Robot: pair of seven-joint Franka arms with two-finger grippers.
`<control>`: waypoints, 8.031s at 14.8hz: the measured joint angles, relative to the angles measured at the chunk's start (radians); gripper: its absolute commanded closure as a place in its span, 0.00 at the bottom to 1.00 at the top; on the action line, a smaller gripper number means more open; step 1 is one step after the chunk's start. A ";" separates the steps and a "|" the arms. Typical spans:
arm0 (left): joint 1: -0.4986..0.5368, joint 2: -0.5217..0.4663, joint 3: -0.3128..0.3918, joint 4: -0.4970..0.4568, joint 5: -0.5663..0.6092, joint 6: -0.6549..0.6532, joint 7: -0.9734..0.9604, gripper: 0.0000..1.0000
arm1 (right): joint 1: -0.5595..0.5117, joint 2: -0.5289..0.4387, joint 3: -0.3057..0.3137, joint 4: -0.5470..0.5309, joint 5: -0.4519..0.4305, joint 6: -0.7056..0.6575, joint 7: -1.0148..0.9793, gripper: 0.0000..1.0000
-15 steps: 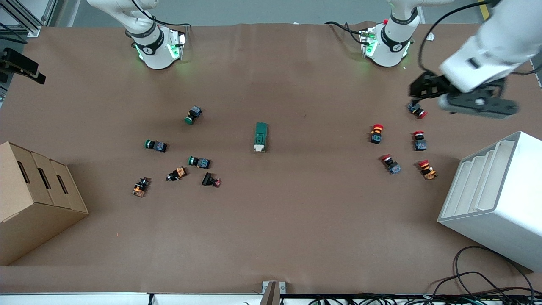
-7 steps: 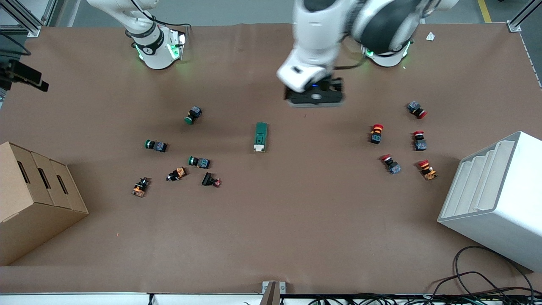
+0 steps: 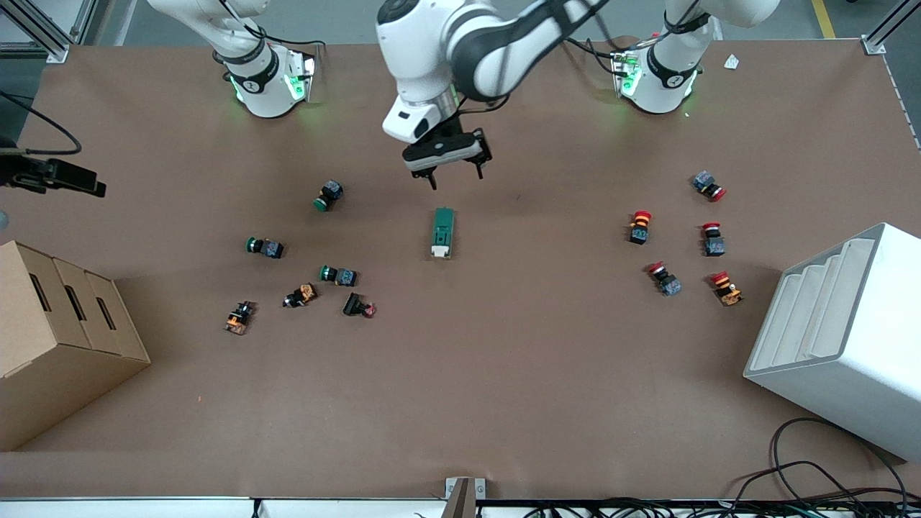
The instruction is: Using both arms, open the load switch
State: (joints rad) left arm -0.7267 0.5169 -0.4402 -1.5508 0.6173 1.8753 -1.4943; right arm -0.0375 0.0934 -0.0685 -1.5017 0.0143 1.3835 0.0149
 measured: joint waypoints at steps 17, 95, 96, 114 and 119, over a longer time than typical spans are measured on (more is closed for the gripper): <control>-0.105 0.278 0.003 -0.220 0.866 0.228 -0.635 0.01 | 0.529 0.357 0.027 -0.033 0.188 0.393 1.520 0.00; -0.066 0.112 0.014 -0.109 0.615 0.209 -0.530 0.02 | 0.078 0.236 0.070 0.092 -0.005 0.170 0.144 0.00; -0.055 0.094 0.016 -0.092 0.568 0.207 -0.479 0.02 | 0.057 0.219 0.070 0.092 -0.007 0.159 0.108 0.00; 0.561 -0.207 0.021 0.138 -0.274 -0.034 0.668 0.00 | -0.009 0.160 0.089 0.185 -0.031 0.018 0.013 0.00; 0.627 -0.317 0.135 0.139 -0.475 -0.164 1.026 0.00 | -0.008 0.160 0.096 0.196 -0.022 -0.026 0.013 0.00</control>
State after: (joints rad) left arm -0.0995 0.1998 -0.3052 -1.4118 0.1418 1.7117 -0.4687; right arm -0.0452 0.2535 0.0279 -1.3057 -0.0072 1.3579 0.0283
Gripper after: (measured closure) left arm 0.000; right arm 0.000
